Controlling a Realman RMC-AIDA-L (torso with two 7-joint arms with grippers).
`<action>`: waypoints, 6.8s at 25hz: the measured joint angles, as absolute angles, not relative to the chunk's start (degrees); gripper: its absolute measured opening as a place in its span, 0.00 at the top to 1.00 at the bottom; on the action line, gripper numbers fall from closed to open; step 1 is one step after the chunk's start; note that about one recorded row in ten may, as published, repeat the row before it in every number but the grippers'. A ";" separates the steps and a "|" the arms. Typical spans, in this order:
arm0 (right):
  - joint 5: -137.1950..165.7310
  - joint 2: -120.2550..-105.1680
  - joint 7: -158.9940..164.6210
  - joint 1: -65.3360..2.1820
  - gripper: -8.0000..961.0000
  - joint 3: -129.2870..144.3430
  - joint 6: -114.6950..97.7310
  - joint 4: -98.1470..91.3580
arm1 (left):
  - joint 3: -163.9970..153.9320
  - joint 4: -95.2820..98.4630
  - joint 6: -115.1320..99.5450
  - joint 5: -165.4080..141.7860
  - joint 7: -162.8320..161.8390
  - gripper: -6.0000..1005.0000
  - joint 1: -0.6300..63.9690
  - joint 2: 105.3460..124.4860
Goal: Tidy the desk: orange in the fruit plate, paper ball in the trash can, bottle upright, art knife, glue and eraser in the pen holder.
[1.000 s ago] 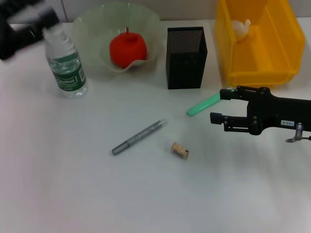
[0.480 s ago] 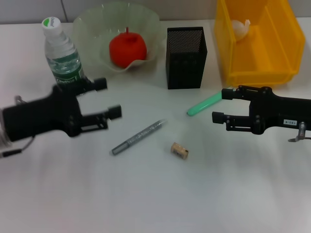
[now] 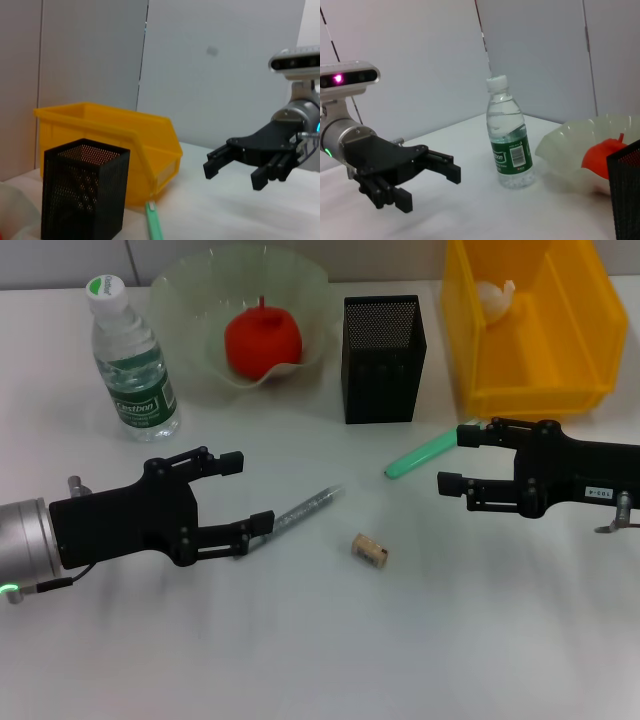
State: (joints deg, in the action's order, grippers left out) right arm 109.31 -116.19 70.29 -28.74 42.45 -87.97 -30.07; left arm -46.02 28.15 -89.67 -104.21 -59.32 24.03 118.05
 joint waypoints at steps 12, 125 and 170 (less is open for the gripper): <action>112.25 -115.65 89.88 -29.63 0.21 47.03 -95.96 -45.57 | -46.14 28.07 -89.46 -103.89 -58.70 0.16 23.80 118.20; 153.01 -119.61 101.86 -61.25 0.79 89.08 -73.94 -39.87 | -42.01 28.43 -91.58 -98.36 -58.72 0.17 22.67 118.21; 167.41 -119.33 106.33 -53.96 0.81 94.75 -92.23 -82.15 | -37.54 28.25 -92.18 -98.35 -55.83 0.17 20.79 118.16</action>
